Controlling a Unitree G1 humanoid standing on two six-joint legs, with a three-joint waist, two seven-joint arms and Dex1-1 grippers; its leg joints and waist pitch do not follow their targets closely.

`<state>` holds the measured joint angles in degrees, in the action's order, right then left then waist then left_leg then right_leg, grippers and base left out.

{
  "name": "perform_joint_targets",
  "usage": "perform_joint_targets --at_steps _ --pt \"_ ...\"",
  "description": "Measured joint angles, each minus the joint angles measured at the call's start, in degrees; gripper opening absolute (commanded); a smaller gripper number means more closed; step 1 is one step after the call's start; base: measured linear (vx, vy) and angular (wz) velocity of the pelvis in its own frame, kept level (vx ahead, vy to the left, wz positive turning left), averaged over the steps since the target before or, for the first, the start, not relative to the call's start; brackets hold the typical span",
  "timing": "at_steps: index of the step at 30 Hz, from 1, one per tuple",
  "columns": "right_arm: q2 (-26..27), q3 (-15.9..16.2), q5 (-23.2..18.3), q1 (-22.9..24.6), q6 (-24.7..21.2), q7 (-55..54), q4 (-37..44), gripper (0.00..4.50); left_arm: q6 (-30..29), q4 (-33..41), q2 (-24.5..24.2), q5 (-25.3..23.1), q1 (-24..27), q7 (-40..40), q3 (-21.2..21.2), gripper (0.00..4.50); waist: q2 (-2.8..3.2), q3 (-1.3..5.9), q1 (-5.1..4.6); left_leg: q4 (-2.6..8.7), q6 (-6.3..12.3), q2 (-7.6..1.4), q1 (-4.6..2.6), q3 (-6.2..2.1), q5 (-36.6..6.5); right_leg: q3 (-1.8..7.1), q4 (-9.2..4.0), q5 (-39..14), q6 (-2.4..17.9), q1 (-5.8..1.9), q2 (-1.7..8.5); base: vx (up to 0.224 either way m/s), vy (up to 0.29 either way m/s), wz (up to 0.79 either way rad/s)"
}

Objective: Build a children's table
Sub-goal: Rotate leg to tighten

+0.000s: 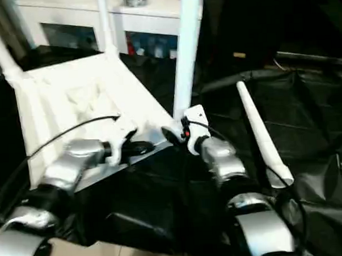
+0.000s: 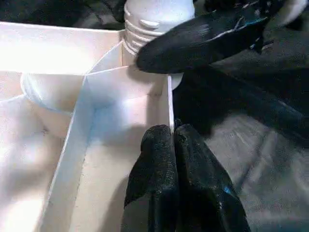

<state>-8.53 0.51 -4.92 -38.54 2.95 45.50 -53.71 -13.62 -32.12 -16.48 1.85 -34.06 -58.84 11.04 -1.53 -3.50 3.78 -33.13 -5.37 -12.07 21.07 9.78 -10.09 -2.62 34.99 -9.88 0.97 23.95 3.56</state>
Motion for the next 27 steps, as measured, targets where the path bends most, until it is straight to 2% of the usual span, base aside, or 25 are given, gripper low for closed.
perform_joint_targets --at_steps 7,13,16,18,23,27 --pt "-3.9 4.3 -1.5 2.5 -2.5 16.1 5.8 4.02 0.4 3.9 -6.2 1.3 2.1 -9.9 1.0 0.0 -0.21 -0.02 1.33 -0.08 0.41 -0.09 -0.05 0.08 0.1 -0.04 -0.02 -0.1 0.1 0.11 -0.01 0.0 0.0 0.0" --pt "-5.4 6.2 -1.8 4.0 -4.1 22.9 9.1 4.02 -1.4 6.1 -9.8 2.5 3.2 -15.2 1.9 0.0 -0.3 -0.02 1.45 -0.32 0.08 -0.13 -0.07 0.08 -0.1 -0.02 0.1 -0.1 0.1 0.02 0.0 0.0 0.0 0.0" --pt "-5.8 6.7 -2.4 4.9 -5.6 25.1 10.9 3.78 -2.5 7.1 -11.0 3.0 3.7 -17.2 2.3 0.0 -0.35 0.01 1.48 -0.35 0.08 -0.13 -0.07 0.08 -0.1 -0.01 0.11 -0.1 0.1 0.01 0.0 0.0 0.0 0.0" --pt "-6.0 6.9 -2.8 5.1 -6.7 26.2 11.5 3.7 -3.4 8.1 -11.8 3.1 4.0 -18.5 2.5 0.0 -0.38 0.03 1.48 -0.35 0.08 -0.13 -0.07 0.08 -0.1 -0.01 0.11 -0.1 0.1 0.01 0.0 0.0 0.0 0.0" --pt "-5.8 7.4 -3.0 5.3 -7.5 26.1 12.3 3.15 -3.5 8.3 -11.9 3.1 4.1 -18.7 2.5 0.0 -0.38 0.03 1.6 -0.35 0.07 -0.13 -0.06 0.07 -0.1 -0.01 0.12 -0.1 0.1 0.01 0.0 0.0 0.0 0.0" --pt "-3.4 5.5 -2.5 5.3 -5.7 19.1 10.2 2.86 -2.9 6.9 -9.3 2.9 3.8 -13.7 1.8 0.0 -0.45 0.07 1.55 -0.42 0.05 -0.11 -0.15 0.07 -0.1 0.02 0.22 0.0 0.1 -0.07 0.01 0.0 0.0 0.0"
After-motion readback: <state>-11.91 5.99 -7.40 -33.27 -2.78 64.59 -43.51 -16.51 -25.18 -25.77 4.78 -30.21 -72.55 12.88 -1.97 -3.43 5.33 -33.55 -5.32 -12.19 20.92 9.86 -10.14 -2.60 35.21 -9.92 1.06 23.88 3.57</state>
